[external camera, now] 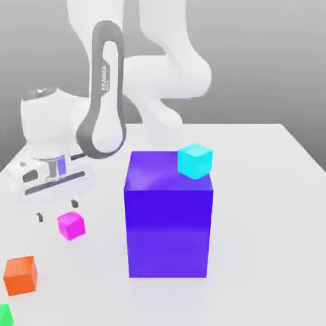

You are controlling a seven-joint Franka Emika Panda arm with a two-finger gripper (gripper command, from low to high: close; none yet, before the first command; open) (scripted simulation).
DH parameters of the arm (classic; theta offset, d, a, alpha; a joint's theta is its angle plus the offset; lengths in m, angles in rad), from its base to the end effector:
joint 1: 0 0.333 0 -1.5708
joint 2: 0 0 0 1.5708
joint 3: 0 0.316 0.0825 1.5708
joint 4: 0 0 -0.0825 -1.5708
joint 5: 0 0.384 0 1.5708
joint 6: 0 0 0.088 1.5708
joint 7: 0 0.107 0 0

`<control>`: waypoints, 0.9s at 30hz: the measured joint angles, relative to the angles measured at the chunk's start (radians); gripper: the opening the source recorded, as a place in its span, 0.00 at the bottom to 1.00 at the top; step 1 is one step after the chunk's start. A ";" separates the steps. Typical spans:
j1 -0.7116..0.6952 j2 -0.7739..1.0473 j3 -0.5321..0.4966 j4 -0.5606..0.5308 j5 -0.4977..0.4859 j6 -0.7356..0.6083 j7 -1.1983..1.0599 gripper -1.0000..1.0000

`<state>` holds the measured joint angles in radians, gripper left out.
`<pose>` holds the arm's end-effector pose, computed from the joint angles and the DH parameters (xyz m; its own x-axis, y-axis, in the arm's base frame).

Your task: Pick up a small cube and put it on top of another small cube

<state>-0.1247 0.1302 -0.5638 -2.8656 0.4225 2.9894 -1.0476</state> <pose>0.2415 -0.2494 0.1685 0.9984 -0.0533 0.0173 -0.0536 -0.9983 0.0216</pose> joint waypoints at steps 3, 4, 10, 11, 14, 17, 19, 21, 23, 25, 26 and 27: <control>-0.071 0.035 0.098 0.011 0.104 0.021 -0.076 0.50; -0.097 0.046 0.131 0.014 0.136 0.029 -0.100 0.50; -0.264 0.114 0.347 0.027 0.310 0.083 -0.226 0.50; -0.294 0.125 0.384 0.028 0.331 0.094 -0.240 0.50; -0.372 0.156 0.482 0.031 0.399 0.122 -0.288 0.00; -0.372 0.156 0.482 0.031 0.399 0.121 -0.289 0.00; -0.372 0.156 0.482 0.031 0.400 0.119 -0.290 0.00; -0.368 0.154 0.477 0.031 0.399 0.119 -0.289 0.00; -0.325 0.136 0.421 0.029 0.356 0.102 -0.259 0.00; -0.272 0.113 0.353 0.026 0.302 0.083 -0.221 0.00; -0.247 0.102 0.319 0.024 0.273 0.073 -0.199 0.00; -0.223 0.090 0.287 0.022 0.240 0.065 -0.176 0.00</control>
<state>-0.3481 0.2199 -0.2770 -2.8437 0.6628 3.0539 -1.2236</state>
